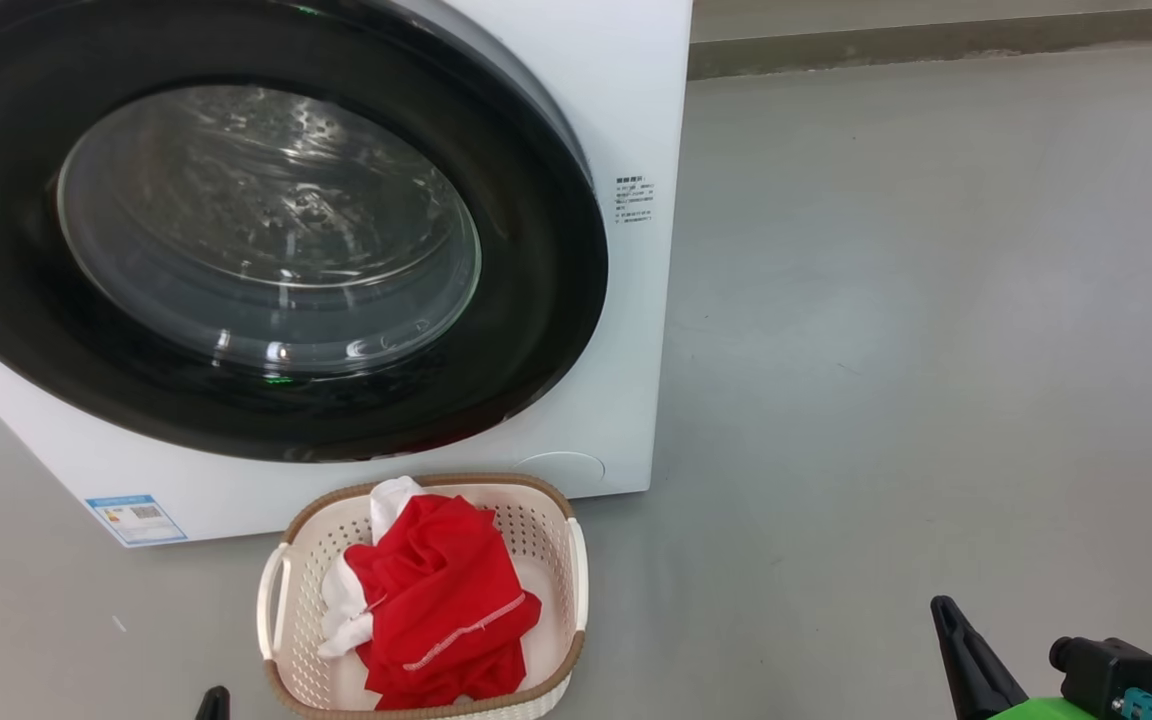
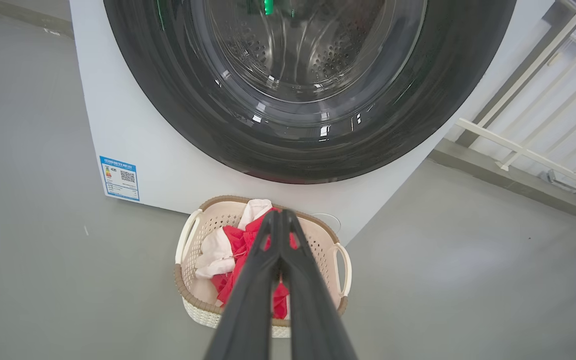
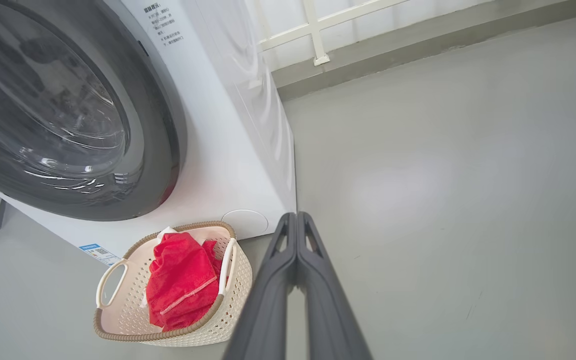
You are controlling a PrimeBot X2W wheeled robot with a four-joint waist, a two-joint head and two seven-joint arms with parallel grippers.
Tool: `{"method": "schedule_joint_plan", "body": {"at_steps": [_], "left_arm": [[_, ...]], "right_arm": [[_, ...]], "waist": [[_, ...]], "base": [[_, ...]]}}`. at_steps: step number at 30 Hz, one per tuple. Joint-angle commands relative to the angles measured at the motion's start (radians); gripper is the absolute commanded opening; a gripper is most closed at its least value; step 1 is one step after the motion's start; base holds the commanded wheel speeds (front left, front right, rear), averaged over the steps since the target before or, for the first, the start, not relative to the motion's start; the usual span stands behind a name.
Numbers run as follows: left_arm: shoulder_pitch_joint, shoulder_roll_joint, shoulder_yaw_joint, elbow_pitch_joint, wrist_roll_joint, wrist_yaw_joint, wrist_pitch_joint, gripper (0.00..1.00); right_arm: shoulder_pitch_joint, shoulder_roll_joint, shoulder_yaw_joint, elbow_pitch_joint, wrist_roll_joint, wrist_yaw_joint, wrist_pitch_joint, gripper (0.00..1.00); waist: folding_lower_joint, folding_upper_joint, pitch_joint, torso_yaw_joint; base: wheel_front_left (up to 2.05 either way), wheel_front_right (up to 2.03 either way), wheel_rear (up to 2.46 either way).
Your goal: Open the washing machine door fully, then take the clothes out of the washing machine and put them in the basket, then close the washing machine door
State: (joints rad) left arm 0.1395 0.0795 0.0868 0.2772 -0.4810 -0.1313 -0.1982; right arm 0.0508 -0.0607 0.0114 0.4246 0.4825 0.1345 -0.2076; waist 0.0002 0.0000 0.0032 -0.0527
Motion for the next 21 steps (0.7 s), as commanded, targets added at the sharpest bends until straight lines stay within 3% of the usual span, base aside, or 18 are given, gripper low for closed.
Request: {"method": "schedule_joint_plan", "body": {"at_steps": [1, 21], "left_arm": [[-0.038, 0.009, 0.007, -0.022, -0.038, 0.000, 0.007, 0.00], [-0.075, 0.002, 0.011, -0.024, -0.233, 0.000, 0.061, 0.00]], "right_arm": [[-0.038, -0.009, -0.009, -0.030, 0.036, -0.001, 0.008, 0.00], [-0.059, -0.006, -0.030, -0.057, 0.231, -0.001, 0.064, 0.00]], "waist": [[-0.0001, 0.0000, 0.000, 0.001], [-0.0001, 0.0000, 0.000, 0.010]], "base": [[0.00, 0.00, 0.00], [0.00, 0.00, 0.00]]}}
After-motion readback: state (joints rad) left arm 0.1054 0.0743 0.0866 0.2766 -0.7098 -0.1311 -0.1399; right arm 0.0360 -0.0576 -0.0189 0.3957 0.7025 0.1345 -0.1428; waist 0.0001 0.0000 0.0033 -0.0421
